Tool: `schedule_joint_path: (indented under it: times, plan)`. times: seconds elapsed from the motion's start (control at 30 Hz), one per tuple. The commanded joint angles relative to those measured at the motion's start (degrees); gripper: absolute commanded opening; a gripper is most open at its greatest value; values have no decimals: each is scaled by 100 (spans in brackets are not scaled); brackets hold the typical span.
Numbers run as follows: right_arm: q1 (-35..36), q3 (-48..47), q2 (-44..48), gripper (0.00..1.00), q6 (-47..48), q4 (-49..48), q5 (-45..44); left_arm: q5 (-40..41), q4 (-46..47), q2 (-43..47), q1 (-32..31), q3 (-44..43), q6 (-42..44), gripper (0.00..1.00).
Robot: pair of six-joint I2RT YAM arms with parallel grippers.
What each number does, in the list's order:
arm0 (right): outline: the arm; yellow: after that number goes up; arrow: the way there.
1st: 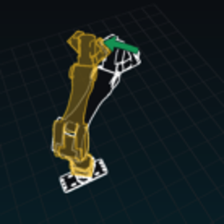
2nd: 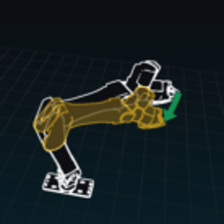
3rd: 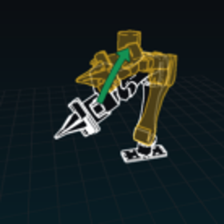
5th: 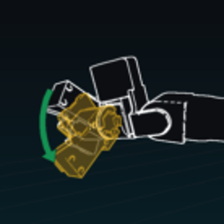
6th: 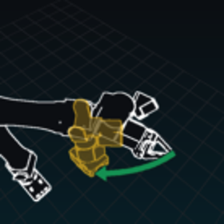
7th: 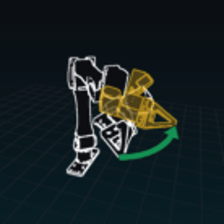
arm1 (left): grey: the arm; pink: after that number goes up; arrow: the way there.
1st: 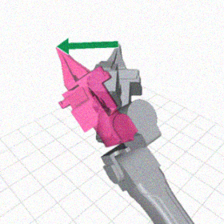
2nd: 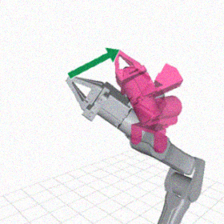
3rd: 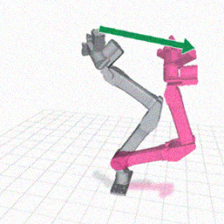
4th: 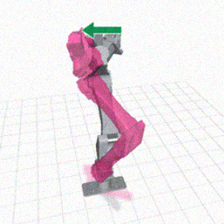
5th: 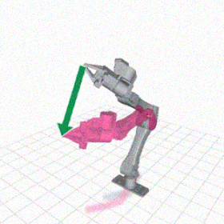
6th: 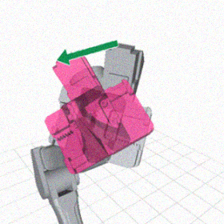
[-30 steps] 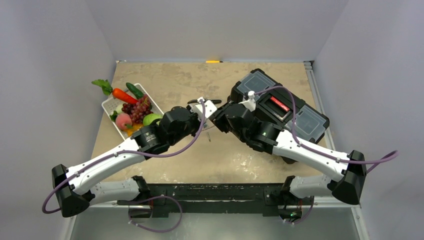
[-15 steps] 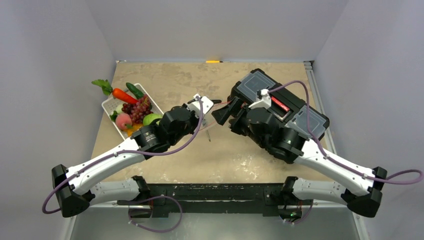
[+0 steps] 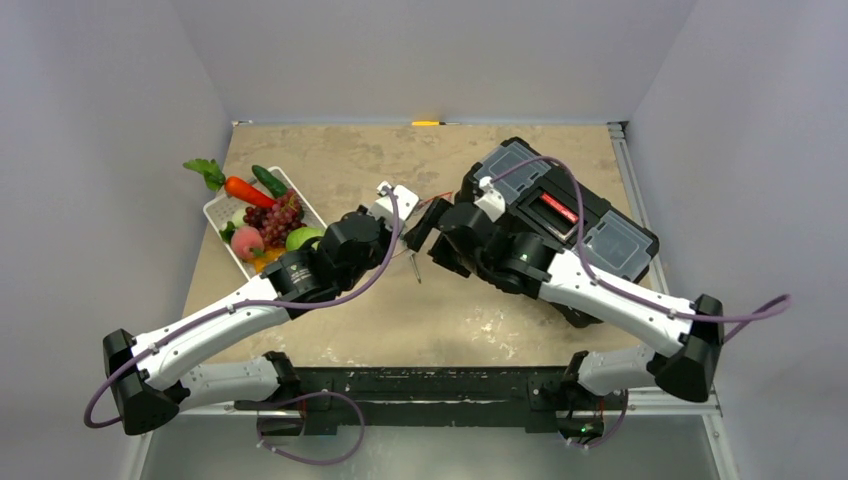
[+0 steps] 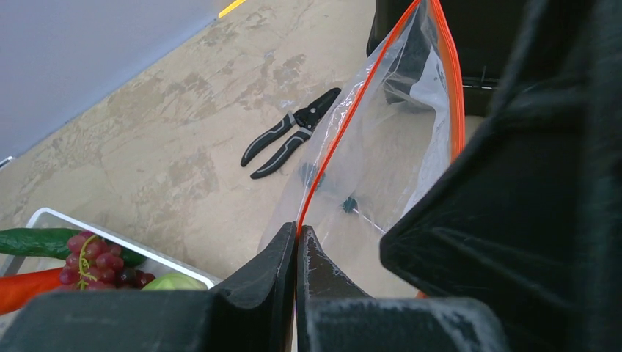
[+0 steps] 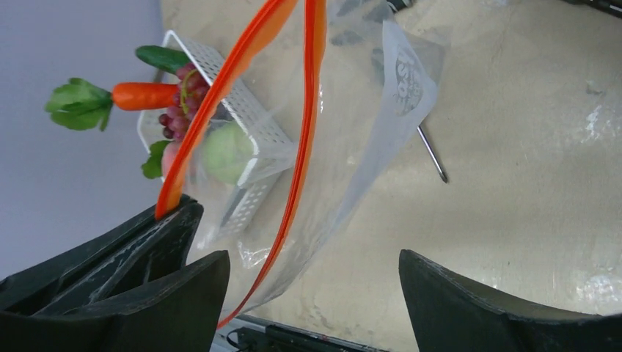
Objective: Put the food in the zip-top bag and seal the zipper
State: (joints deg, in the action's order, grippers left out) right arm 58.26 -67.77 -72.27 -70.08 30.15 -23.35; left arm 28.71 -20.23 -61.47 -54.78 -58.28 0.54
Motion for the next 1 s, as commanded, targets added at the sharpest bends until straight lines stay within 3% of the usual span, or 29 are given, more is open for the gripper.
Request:
schedule_joint_path:
  times: [0.0,0.27,0.63,0.8,0.93,0.97]
  plan:
    - [105,-832,-529,84,-383,742,-159,126,265,141,19,-245,-204,0]
    - [445,-1752,-1322,74,-892,2038,-988,135,249,165,20,-263,-199,0]
    - [467,-1860,-1316,55,-1156,2434,-1639,127,273,222,19,-255,-195,0]
    - [461,-1874,-1334,37,-1159,2487,-1841,54,272,248,18,-254,-257,0]
    - [469,-1861,-1218,3,-895,2446,-2016,-68,209,286,12,-282,-402,0]
    - [462,-1851,-1170,0,-743,2407,-2069,-125,171,299,16,-299,-440,0]
